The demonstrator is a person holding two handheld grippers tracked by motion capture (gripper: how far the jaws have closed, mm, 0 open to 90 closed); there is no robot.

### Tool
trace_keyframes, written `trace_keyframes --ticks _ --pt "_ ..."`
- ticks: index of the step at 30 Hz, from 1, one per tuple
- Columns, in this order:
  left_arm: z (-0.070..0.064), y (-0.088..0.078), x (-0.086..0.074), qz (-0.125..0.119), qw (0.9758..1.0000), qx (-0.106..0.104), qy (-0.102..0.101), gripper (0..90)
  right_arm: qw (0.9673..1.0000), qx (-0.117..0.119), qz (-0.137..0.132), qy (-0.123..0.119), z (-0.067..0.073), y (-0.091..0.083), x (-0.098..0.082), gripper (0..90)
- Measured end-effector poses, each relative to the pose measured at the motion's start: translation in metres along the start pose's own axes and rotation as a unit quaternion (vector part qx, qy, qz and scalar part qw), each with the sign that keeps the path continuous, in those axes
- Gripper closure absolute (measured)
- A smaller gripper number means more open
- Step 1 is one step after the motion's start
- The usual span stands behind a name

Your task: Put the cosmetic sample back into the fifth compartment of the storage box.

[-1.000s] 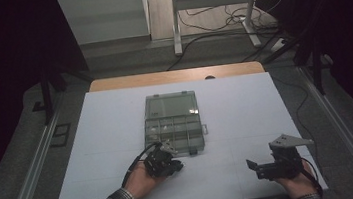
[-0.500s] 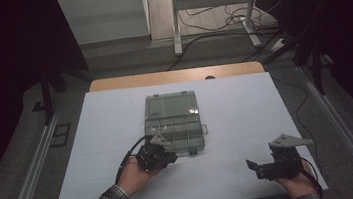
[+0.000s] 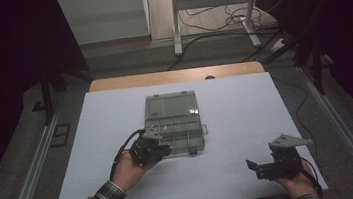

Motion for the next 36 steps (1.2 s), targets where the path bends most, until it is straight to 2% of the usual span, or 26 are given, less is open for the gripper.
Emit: trace_keyframes --ticks 27,36 --pt "0.043 -0.012 -0.002 -0.009 0.9984 0.042 -0.036 81.0 1.0 0.001 0.002 0.0 0.0 0.001 0.0 0.0" --pt "0.052 -0.01 -0.006 -0.009 0.9973 0.052 -0.051 81.0 1.0 0.001 0.004 0.0 0.0 0.001 0.0 0.0"
Point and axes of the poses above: each handheld gripper's, and its own axes: y roughly forward along the jaws, x roughly out of its top, z roughly to its left, the point moved 8 cm from there along y, roughly forward along the jaws
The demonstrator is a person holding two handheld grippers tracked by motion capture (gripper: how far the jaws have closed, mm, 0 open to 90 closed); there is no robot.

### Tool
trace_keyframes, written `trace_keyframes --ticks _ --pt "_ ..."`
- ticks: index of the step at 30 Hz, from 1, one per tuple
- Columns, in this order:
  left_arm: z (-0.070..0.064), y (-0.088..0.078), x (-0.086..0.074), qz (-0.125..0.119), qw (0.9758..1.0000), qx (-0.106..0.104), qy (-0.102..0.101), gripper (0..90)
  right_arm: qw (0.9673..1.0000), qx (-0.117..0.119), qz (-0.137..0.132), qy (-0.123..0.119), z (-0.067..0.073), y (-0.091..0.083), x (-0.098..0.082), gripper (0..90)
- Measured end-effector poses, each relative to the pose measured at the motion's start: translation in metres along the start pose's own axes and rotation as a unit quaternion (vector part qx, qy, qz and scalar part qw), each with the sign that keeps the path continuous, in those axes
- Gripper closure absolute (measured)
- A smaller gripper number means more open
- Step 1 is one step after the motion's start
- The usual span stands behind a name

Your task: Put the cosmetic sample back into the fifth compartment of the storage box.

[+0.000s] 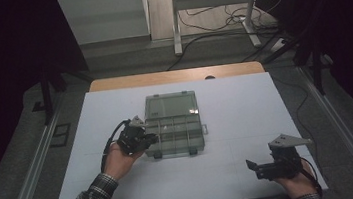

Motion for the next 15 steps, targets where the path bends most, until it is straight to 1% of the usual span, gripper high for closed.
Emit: trace_keyframes --ticks 3,4,5,8,10,12,15 --pt "0.002 0.003 -0.002 0.003 1.0 0.002 -0.004 81.0 1.0 0.0 0.001 -0.001 0.0 0.0 0.0 0.0" --pt "0.002 0.004 -0.002 0.002 1.0 0.003 -0.009 81.0 1.0 0.0 0.001 -0.001 0.0 0.0 0.0 0.0" --pt "0.003 0.005 -0.003 0.005 1.0 0.004 -0.007 81.0 1.0 0.0 0.001 -0.001 0.0 0.0 0.0 0.0" --pt "0.005 0.009 -0.003 0.005 0.9999 0.006 -0.014 80.9 1.0 0.0 0.0 -0.002 0.0 0.0 0.0 0.3" --pt "0.006 0.012 -0.004 0.008 0.9998 0.006 -0.015 80.3 1.0 -0.001 0.001 -0.003 0.001 0.0 0.0 0.3" --pt "0.006 0.013 -0.005 0.01 0.9998 0.008 -0.013 78.7 1.0 0.0 0.0 -0.003 0.001 0.0 0.0 0.3" --pt "0.006 0.012 -0.004 0.006 0.9999 0.007 -0.014 74.6 1.0 0.0 0.0 -0.003 0.001 0.0 0.0 0.4"
Point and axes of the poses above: each handheld gripper's, and its own axes: y roughly forward along the jaws, x roughly out of its top, z roughly to its left, the point moved 8 cm from there along y, roughly forward along the jaws
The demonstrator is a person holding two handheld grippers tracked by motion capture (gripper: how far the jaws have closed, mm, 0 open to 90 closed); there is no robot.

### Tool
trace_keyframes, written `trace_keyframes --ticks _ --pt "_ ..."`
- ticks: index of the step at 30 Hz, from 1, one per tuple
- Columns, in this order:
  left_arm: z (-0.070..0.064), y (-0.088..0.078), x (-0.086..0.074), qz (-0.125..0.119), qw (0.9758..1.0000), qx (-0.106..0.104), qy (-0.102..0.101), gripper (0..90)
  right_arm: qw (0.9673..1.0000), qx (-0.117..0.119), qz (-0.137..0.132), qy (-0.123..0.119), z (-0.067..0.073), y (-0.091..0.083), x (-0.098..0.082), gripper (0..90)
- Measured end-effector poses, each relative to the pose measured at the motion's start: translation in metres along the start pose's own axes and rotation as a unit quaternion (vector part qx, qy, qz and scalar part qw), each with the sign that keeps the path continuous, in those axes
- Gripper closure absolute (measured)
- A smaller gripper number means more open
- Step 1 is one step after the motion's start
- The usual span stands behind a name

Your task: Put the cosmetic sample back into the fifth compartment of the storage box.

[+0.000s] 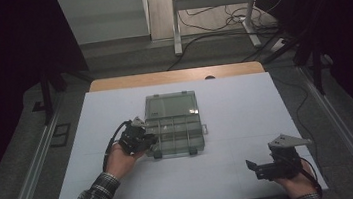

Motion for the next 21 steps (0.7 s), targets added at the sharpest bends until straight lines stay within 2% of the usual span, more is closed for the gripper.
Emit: trace_keyframes --ticks 9,21 --pt "0.0021 -0.0042 0.0003 -0.01 0.9999 -0.004 -0.011 72.1 1.0 0.001 -0.001 -0.001 0.0004 -0.0003 0.0001 0.4" --pt "0.0013 -0.0096 0.0009 -0.019 0.9997 -0.011 -0.014 67.0 1.0 0.001 -0.002 -0.004 0.0007 -0.0003 0.0002 0.4"
Point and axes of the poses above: each handheld gripper's, and its own axes: y roughly forward along the jaws, x roughly out of its top, z roughly to its left, the point moved 8 cm from there along y, roughly forward along the jaws
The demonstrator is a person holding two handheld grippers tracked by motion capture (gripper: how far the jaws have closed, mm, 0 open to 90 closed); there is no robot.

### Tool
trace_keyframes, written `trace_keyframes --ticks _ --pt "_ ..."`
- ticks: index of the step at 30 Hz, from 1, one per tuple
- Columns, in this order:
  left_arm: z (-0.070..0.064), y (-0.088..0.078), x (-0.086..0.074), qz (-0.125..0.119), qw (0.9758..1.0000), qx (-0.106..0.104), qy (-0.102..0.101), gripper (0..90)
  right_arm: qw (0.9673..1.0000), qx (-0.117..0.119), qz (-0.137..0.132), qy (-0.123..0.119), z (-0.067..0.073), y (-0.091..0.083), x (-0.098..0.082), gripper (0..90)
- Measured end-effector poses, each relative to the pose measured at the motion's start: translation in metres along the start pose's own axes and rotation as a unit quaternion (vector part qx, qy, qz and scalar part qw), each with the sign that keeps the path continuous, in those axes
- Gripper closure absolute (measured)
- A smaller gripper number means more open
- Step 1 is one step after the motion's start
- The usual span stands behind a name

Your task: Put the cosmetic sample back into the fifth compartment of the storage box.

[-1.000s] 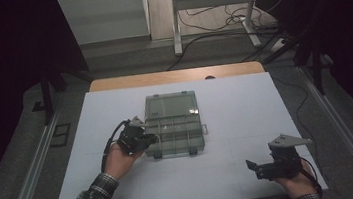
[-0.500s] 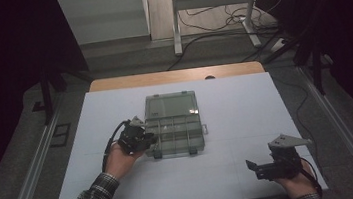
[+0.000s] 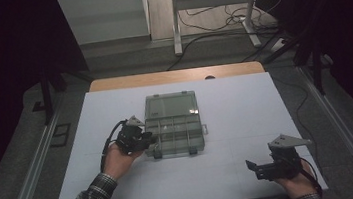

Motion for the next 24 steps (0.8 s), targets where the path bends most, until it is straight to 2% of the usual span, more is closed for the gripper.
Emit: trace_keyframes --ticks 24 --pt "0.003 -0.014 -0.001 -0.007 0.9999 -0.004 0.007 55.8 1.0 0.0 0.0 -0.001 0.0 0.0 0.0 0.4"
Point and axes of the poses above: each handheld gripper's, and its own axes: y roughly forward along the jaws, x roughly out of its top, z roughly to its left, the point moved 8 cm from there along y, roughly forward along the jaws
